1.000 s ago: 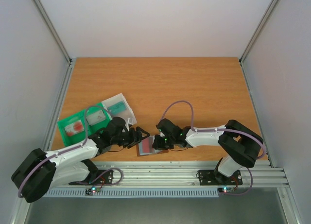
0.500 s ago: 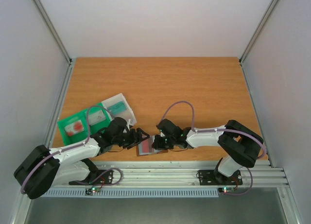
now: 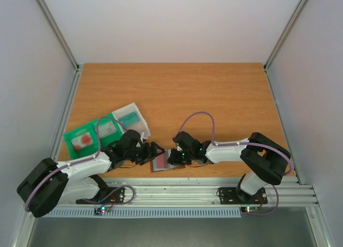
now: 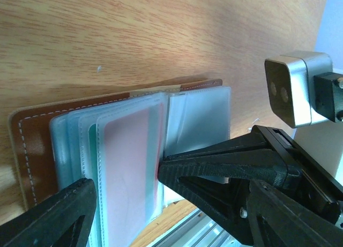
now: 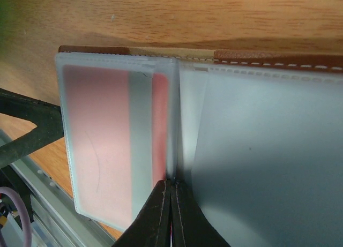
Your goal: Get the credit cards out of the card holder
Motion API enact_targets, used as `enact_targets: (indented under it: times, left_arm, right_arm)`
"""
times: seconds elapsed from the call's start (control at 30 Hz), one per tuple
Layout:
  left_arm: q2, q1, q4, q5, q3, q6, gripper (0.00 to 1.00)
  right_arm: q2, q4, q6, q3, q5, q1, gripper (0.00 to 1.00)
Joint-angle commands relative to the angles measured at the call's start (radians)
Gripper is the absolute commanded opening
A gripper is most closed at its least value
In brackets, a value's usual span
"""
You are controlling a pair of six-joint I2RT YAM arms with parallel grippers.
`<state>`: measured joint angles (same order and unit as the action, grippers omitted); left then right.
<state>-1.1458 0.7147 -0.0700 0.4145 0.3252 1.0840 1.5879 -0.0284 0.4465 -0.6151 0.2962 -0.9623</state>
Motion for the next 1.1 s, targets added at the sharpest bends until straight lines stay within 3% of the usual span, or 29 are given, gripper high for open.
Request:
enact_targets:
  times: [0.0,0.37,0.6,1.07]
  left_arm:
    - [-0.019,0.006,-0.077,0.004,0.0,-0.005,0.77]
    - [0.005,0.041,-0.049,0.009,0.044,0.003,0.77]
    - [0.004,0.073,-0.018,-0.014,0.077,0.004,0.77]
    - [-0.029,0.077,-0.154,0.001,0.046,0.029,0.77]
  right_arm:
    - [0.033,0.087,0.008,0.043,-0.043,-0.007,0.04]
    - [0.026,0.068,0.011,0.046,-0.035,-0.007,0.05]
    - [-0.004,0.041,0.004,0.057,-0.036,-0.007,0.1]
    - [-0.161,0.103,0.02,0.054,-0.062,-0.008,0.22]
